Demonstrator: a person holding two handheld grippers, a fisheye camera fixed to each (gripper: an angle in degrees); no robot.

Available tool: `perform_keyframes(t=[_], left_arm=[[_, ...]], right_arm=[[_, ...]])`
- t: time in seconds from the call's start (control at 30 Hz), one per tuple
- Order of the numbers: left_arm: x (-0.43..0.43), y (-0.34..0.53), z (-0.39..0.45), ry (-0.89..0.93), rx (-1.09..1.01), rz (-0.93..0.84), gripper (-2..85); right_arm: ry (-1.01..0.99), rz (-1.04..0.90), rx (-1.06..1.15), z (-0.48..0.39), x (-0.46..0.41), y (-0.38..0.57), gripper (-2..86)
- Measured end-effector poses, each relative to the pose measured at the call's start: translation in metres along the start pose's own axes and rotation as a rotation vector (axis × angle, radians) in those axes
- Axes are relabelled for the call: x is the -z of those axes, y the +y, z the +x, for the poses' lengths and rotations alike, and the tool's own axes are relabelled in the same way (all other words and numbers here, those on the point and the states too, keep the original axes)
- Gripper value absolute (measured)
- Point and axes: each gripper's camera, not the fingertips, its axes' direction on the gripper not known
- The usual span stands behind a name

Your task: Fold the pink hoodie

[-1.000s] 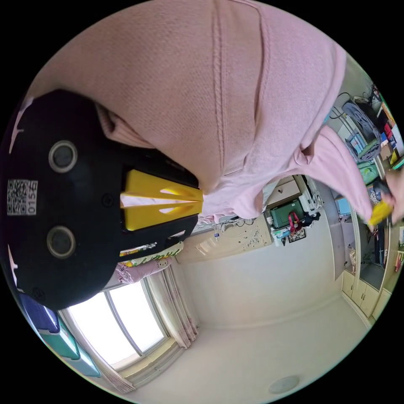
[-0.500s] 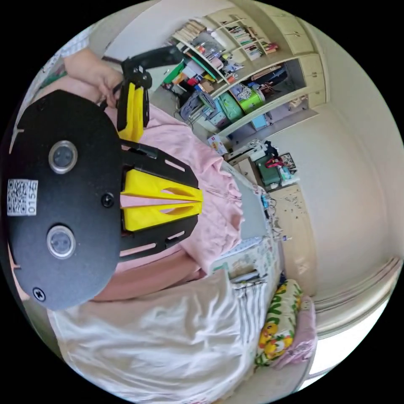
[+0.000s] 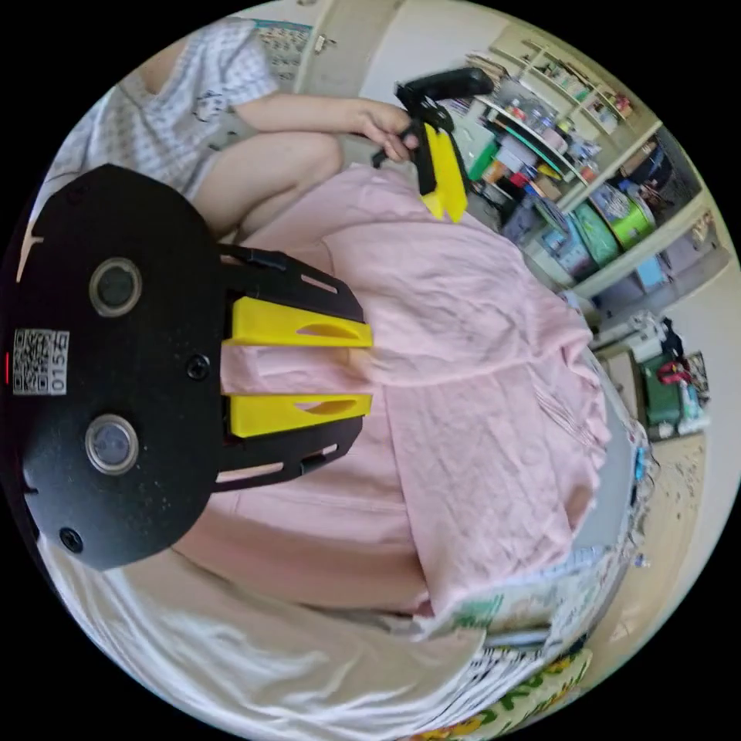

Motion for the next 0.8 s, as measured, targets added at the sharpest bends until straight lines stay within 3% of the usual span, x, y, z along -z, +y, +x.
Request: perform_keyframes(t=[0.13, 0.2, 0.27, 0.37, 0.53, 0.7, 0.8], left_arm=[[0.016, -0.009, -0.05, 0.005, 0.116, 0.072, 9.1], [0.034, 0.0, -0.089, 0.022, 0.283, 0.197, 10.0], [0.048, 0.028, -0.154, 0.045, 0.585, 0.367, 10.6], [0.038, 0.045, -0.223, 0.146, 0.807, 0.377, 13.0], [0.02, 0.043, -0.303, 0.235, 0.927, 0.379, 13.2], [0.006, 0.044, -0.355, 0.322, 0.937, 0.454, 10.9], [0.004, 0.046, -0.383, 0.372, 0.917, 0.463, 8.1]], right_arm=[[-0.012, 0.049, 0.052, 0.029, -0.002, -0.016, 6.5], [0.011, 0.113, 0.013, 0.046, 0.007, -0.034, 6.8], [0.067, 0.184, 0.034, 0.055, 0.018, -0.078, 8.6], [0.047, 0.192, 0.084, 0.06, 0.02, -0.169, 12.3], [-0.138, 0.247, 0.058, 0.08, -0.022, -0.319, 14.4], [-0.268, 0.102, -0.113, 0.12, -0.117, -0.429, 16.0], [-0.178, -0.03, -0.165, 0.133, -0.168, -0.472, 16.6]])
